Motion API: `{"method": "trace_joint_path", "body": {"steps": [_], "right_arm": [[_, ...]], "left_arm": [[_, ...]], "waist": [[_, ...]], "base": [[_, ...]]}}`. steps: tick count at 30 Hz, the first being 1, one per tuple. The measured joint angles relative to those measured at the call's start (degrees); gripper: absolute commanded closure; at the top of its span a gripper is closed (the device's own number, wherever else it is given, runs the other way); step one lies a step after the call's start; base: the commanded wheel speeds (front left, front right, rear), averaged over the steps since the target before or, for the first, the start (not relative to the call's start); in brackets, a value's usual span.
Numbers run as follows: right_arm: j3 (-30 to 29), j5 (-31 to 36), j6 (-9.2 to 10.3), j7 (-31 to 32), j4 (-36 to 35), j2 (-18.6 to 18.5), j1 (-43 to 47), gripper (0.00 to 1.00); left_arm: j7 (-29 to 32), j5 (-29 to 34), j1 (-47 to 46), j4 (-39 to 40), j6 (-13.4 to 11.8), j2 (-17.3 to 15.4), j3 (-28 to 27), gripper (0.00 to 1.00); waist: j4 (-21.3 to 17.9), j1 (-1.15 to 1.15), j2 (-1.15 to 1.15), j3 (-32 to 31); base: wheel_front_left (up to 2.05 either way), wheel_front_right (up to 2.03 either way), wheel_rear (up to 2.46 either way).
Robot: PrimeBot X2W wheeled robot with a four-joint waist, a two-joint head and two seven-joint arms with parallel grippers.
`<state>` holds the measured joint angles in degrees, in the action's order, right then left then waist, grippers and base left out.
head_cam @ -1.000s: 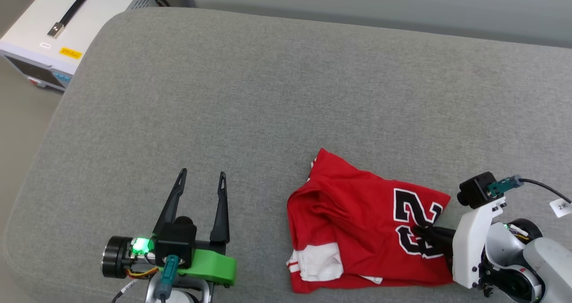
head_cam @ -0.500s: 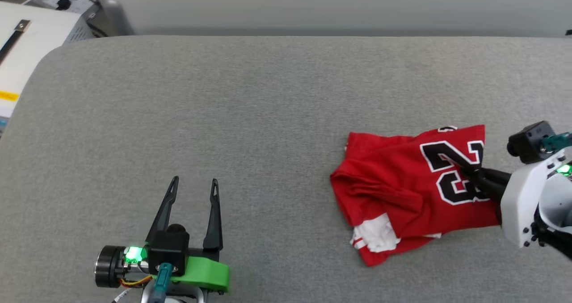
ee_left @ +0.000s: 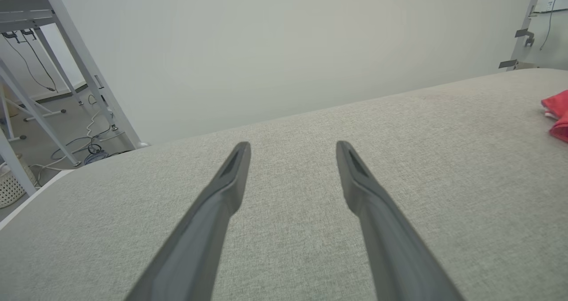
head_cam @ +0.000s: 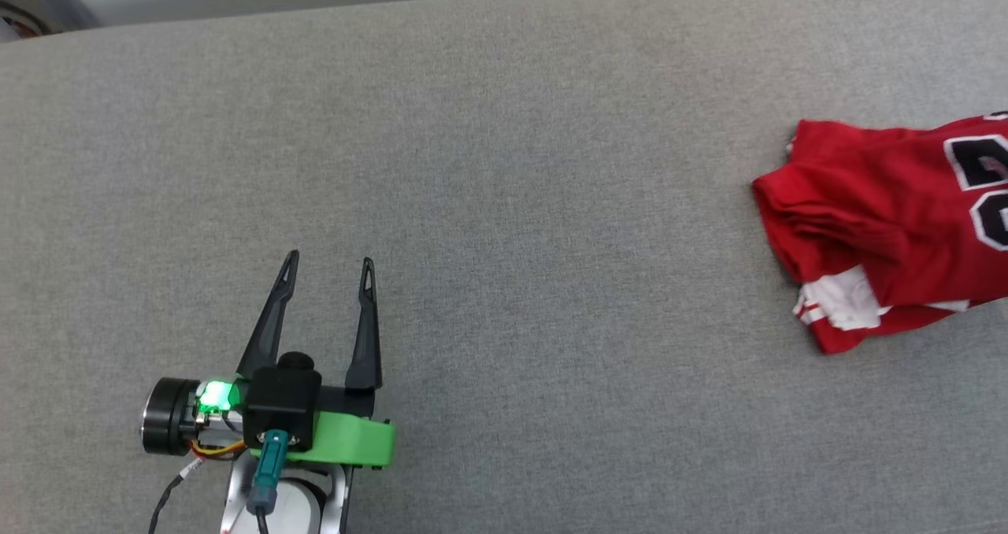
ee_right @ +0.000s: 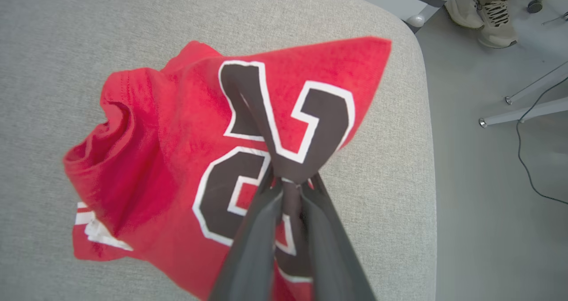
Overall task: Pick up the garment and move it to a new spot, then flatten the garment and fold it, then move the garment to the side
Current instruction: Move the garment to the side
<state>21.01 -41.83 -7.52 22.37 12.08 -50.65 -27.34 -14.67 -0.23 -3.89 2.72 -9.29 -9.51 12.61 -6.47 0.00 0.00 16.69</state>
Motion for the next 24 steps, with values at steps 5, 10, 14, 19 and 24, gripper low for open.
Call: {"method": "trace_joint_path", "body": {"steps": [5, 10, 14, 19, 24], "right_arm": [[-3.52, 3.05, 0.00, -1.78, 6.71, -1.32, -3.47, 1.00], [-7.32, 7.06, -0.01, -2.78, 14.27, -1.45, -6.96, 1.00], [-9.95, 11.18, -0.01, -3.66, 19.54, -1.12, -9.47, 1.00], [-12.32, 13.79, 0.00, -4.89, 23.90, 1.37, -10.78, 0.47], [-15.62, 16.93, 0.00, -8.42, 25.41, 3.19, -10.80, 0.00]], "left_arm": [[0.00, 0.25, -2.07, 0.73, 0.04, -0.48, 0.21, 0.00], [0.00, 0.57, -3.26, 1.45, 0.04, -0.52, 1.01, 0.00], [0.00, 0.76, -4.07, 1.76, -0.04, -0.67, 1.21, 0.00], [0.00, 0.76, -4.41, 1.49, -0.49, -0.71, 1.49, 0.00], [0.00, 0.64, -4.36, 0.66, -0.91, -0.65, 1.78, 0.00]], "waist": [[0.35, 0.00, 0.00, 3.96], [1.18, 0.01, 0.00, 7.41], [2.02, 0.01, 0.00, 9.46], [3.34, 0.01, 0.00, 10.08], [3.76, 0.01, -0.01, 8.30]], "base": [[0.00, 0.00, 0.00], [0.00, 0.00, 0.00], [0.00, 0.00, 0.00], [0.00, 0.00, 0.00], [0.00, 0.00, 0.00]]}}
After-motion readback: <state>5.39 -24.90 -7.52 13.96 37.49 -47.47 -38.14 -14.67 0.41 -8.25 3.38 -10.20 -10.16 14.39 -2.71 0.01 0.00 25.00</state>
